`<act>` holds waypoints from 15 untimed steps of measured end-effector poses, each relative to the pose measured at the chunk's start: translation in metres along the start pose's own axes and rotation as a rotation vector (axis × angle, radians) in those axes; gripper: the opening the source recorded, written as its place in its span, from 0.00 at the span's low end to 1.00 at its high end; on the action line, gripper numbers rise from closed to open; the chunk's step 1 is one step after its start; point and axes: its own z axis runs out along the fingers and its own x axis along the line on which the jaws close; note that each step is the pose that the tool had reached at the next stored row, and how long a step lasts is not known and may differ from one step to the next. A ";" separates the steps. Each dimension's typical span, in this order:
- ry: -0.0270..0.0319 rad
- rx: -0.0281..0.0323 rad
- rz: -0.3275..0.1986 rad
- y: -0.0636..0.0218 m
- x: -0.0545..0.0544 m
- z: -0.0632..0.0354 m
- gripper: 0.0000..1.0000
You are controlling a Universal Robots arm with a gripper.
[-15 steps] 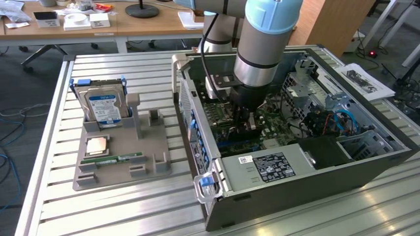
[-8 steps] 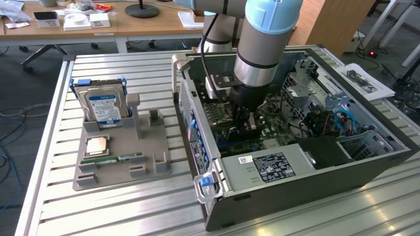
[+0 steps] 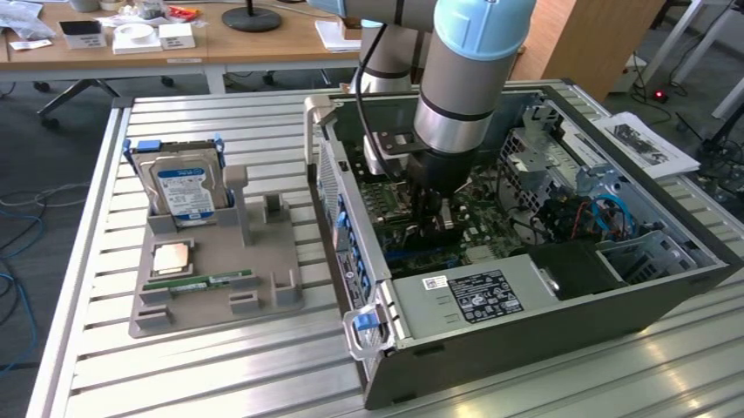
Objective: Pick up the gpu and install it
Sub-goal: 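Insert the gpu into the slot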
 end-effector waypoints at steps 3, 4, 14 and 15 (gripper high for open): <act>0.0000 0.0000 0.000 0.0000 0.000 0.0000 0.34; 0.0003 0.0000 0.000 0.0000 0.000 -0.0001 0.34; 0.0001 0.0000 0.000 0.0000 0.000 0.0000 0.27; 0.0002 0.0000 0.000 0.0000 0.000 0.0001 0.27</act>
